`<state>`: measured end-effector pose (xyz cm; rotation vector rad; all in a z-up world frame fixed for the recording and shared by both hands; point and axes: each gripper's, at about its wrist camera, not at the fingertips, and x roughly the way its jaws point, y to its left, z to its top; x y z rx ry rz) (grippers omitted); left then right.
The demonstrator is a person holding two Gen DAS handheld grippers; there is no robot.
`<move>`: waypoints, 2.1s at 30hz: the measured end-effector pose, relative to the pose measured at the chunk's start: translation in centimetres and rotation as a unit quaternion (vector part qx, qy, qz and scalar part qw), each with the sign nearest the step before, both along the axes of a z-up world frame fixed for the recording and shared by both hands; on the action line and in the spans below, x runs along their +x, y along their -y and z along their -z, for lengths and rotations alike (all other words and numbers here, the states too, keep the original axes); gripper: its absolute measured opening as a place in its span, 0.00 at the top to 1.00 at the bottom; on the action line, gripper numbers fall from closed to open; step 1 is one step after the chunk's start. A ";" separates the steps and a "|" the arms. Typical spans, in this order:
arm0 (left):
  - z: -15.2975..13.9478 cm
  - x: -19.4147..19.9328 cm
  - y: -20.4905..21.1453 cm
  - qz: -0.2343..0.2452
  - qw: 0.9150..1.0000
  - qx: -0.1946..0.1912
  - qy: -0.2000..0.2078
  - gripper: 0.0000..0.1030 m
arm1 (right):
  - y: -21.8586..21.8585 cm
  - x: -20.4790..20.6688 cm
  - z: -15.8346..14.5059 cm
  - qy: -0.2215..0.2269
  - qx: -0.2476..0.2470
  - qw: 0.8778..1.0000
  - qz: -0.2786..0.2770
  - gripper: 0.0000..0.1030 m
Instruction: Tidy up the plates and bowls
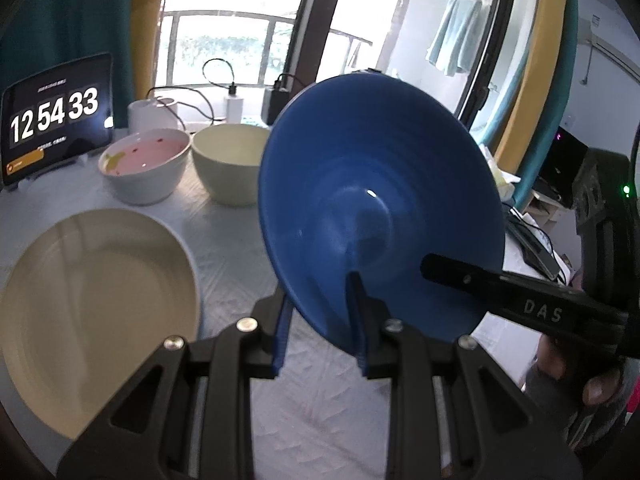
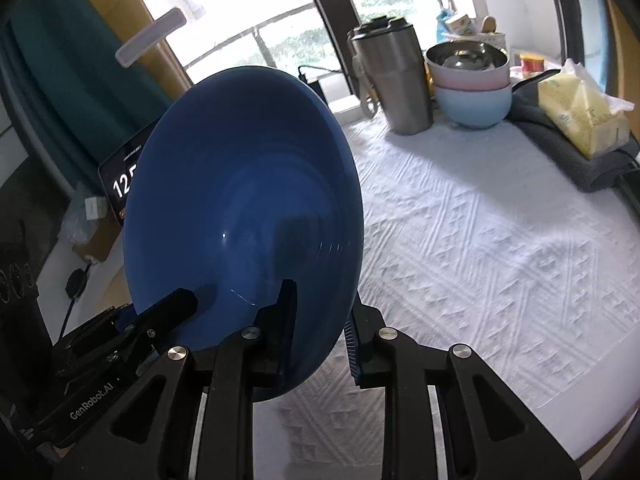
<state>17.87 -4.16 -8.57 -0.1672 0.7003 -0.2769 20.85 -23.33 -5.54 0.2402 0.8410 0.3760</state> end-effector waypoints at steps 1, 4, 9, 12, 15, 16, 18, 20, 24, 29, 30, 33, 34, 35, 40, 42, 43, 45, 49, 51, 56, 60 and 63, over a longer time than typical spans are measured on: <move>-0.1 -0.1 -0.2 -0.001 1.000 0.000 -0.001 0.74 | -0.2 0.1 0.2 -0.005 0.001 1.000 -0.003 0.75; 0.3 -0.6 -0.6 -0.005 1.000 -0.005 -0.007 0.74 | -0.8 0.0 0.7 -0.020 0.001 1.000 -0.011 0.75; 0.6 -0.9 -1.1 -0.007 1.000 -0.011 -0.018 0.74 | -1.8 -0.2 1.7 -0.043 -0.006 0.999 -0.025 0.74; 0.7 -1.0 -1.4 -0.006 1.000 -0.014 -0.021 0.74 | -2.1 -0.1 2.1 -0.058 -0.009 0.998 -0.030 0.74; 0.8 -1.1 -1.5 -0.004 1.000 -0.016 -0.024 0.74 | -2.4 -0.1 2.3 -0.066 -0.009 0.997 -0.034 0.68; 0.7 -1.1 -1.5 -0.003 1.000 -0.016 -0.024 0.74 | -2.5 -0.1 2.3 -0.069 -0.008 0.997 -0.037 0.65; 0.6 -1.1 -1.4 -0.003 1.000 -0.017 -0.024 0.74 | -2.7 -0.1 2.4 -0.073 -0.010 0.996 -0.040 0.63; 0.6 -1.0 -1.6 -0.003 0.999 -0.019 -0.026 0.74 | -2.9 0.0 2.5 -0.076 -0.013 0.996 -0.040 0.63; 0.7 -1.0 -1.8 -0.002 0.999 -0.022 -0.028 0.73 | -2.9 -0.1 2.1 -0.073 -0.010 0.996 -0.041 0.61; 0.7 -1.0 -2.0 -0.006 0.999 -0.022 -0.030 0.73 | -2.1 -0.1 1.3 -0.063 -0.011 0.997 -0.031 0.57; 0.7 -1.0 -2.1 -0.007 0.999 -0.022 -0.030 0.73 | -1.8 -0.1 1.2 -0.060 -0.009 0.998 -0.028 0.56; 0.7 -0.9 -2.2 -0.011 0.999 -0.021 -0.031 0.72 | -1.0 -0.1 0.8 -0.052 -0.007 0.998 -0.019 0.56; 0.7 -0.9 -2.2 -0.013 0.999 -0.020 -0.031 0.72 | -0.9 -0.1 0.7 -0.050 -0.007 0.999 -0.018 0.56; 0.7 -0.8 -2.2 -0.015 0.999 -0.018 -0.031 0.72 | -0.7 -0.1 0.6 -0.048 -0.008 0.999 -0.015 0.56; 0.7 -0.7 -2.6 -0.023 0.999 -0.018 -0.034 0.72 | -0.5 0.1 0.5 -0.046 -0.009 0.999 -0.009 0.56; 0.6 -0.7 -2.8 -0.025 0.999 -0.019 -0.032 0.71 | -0.5 0.1 0.5 -0.046 -0.010 0.999 -0.009 0.56; 0.5 -0.8 -2.9 -0.026 0.999 -0.019 -0.031 0.71 | -0.5 0.1 0.5 -0.046 -0.011 0.999 -0.009 0.56; 0.2 -0.9 -3.1 -0.028 0.999 -0.018 -0.026 0.71 | -0.5 0.1 0.4 -0.044 -0.012 0.999 -0.008 0.56; -0.4 -1.2 -3.4 -0.030 0.999 -0.017 -0.016 0.70 | -0.6 0.2 -0.1 -0.038 -0.016 0.999 -0.006 0.56; -0.6 -1.2 -3.6 -0.034 0.999 -0.015 -0.014 0.70 | -0.6 0.3 -0.5 -0.032 -0.018 0.999 -0.005 0.56; -1.2 -1.1 -4.5 -0.044 0.999 -0.017 -0.010 0.69 | -0.8 0.7 -1.5 -0.019 -0.026 0.999 -0.006 0.56; -1.8 -1.1 -5.2 -0.051 0.999 -0.019 -0.001 0.68 | -1.1 1.1 -2.0 -0.011 -0.034 0.999 -0.009 0.56; -2.4 -0.7 -5.7 -0.059 0.998 -0.018 0.006 0.68 | -1.4 1.4 -2.3 -0.004 -0.041 0.999 -0.014 0.56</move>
